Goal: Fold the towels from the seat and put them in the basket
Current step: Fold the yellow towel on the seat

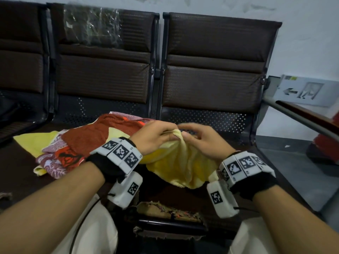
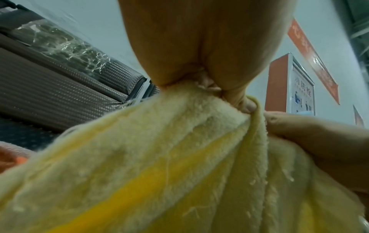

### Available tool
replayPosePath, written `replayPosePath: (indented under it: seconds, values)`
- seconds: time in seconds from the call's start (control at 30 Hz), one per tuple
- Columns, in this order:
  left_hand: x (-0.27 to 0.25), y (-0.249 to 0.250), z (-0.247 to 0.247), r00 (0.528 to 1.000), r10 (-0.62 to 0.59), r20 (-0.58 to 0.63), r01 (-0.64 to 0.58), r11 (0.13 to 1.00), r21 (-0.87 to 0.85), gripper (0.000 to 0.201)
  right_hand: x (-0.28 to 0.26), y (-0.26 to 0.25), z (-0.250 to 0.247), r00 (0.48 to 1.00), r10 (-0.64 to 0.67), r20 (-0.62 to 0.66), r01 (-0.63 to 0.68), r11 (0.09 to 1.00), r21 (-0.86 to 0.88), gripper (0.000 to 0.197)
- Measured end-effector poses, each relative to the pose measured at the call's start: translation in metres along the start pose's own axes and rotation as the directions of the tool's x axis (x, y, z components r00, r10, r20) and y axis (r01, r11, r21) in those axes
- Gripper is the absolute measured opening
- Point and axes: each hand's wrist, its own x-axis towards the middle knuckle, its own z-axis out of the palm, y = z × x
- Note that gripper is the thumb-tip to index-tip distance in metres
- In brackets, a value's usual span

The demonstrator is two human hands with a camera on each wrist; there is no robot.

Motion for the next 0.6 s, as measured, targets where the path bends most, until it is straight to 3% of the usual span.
replayPosePath:
  seconds: [0.1,0.27,0.33,0.43,0.5,0.6]
  values:
    - [0.001,-0.006,-0.003,0.998,-0.026,-0.051,0.025,0.999,-0.033,0.007,0.0,-0.005,-0.002,0.993,0.034,0.11,-0.042,0.996,0.074,0.028]
    - [-0.006,-0.021,-0.009,0.99,-0.098,-0.1,0.094,0.995,-0.045,0.009,0.003,-0.008,0.0,0.991,0.04,0.125,-0.047,0.998,0.046,0.017]
    - [-0.009,-0.024,-0.009,0.992,-0.083,-0.092,0.081,0.996,-0.03,0.018,0.007,-0.009,-0.001,0.999,0.002,0.04,-0.005,0.996,0.092,0.016]
    - [-0.014,-0.031,-0.009,0.993,-0.089,-0.072,0.095,0.991,0.093,0.023,0.011,-0.01,-0.01,0.979,0.022,-0.201,0.05,0.937,0.345,0.019]
    - [-0.017,-0.041,-0.009,0.986,-0.165,-0.028,0.168,0.966,0.197,0.019,0.013,-0.008,-0.019,0.936,0.084,-0.341,0.099,0.87,0.484,0.024]
    - [-0.02,-0.056,-0.009,0.955,-0.297,0.024,0.28,0.922,0.267,0.029,0.014,-0.001,-0.028,0.829,0.223,-0.513,0.117,0.827,0.549,0.025]
